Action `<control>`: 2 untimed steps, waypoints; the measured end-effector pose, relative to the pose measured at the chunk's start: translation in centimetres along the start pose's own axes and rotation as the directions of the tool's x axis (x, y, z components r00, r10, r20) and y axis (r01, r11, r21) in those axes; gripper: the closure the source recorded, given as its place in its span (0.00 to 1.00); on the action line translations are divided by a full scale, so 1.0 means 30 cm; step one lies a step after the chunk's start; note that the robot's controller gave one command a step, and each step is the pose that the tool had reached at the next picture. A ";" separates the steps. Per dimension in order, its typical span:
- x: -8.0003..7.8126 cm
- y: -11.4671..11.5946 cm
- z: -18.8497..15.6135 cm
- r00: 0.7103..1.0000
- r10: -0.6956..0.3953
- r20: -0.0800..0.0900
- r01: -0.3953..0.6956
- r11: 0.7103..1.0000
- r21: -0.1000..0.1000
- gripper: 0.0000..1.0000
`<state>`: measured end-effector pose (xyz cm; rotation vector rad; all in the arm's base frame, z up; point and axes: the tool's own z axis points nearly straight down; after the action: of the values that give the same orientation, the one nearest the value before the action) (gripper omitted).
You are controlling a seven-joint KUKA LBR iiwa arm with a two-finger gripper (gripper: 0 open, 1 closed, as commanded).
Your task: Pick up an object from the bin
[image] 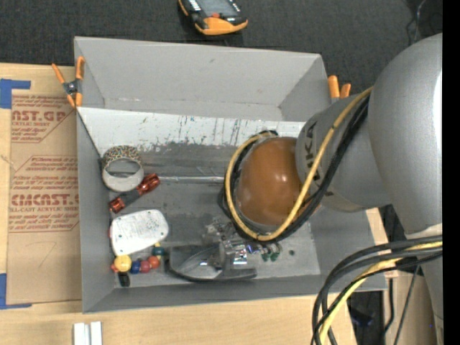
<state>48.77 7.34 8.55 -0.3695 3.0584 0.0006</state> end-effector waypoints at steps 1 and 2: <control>-0.002 0.005 0.016 1.000 -0.004 0.000 0.004 1.000 0.004 1.00; -0.032 0.003 -0.005 1.000 0.018 -0.003 -0.018 1.000 0.000 1.00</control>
Offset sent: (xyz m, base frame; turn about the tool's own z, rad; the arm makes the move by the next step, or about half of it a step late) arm 0.0102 0.0027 0.0026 0.0191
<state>49.68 7.65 8.74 -0.3423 3.0648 0.0003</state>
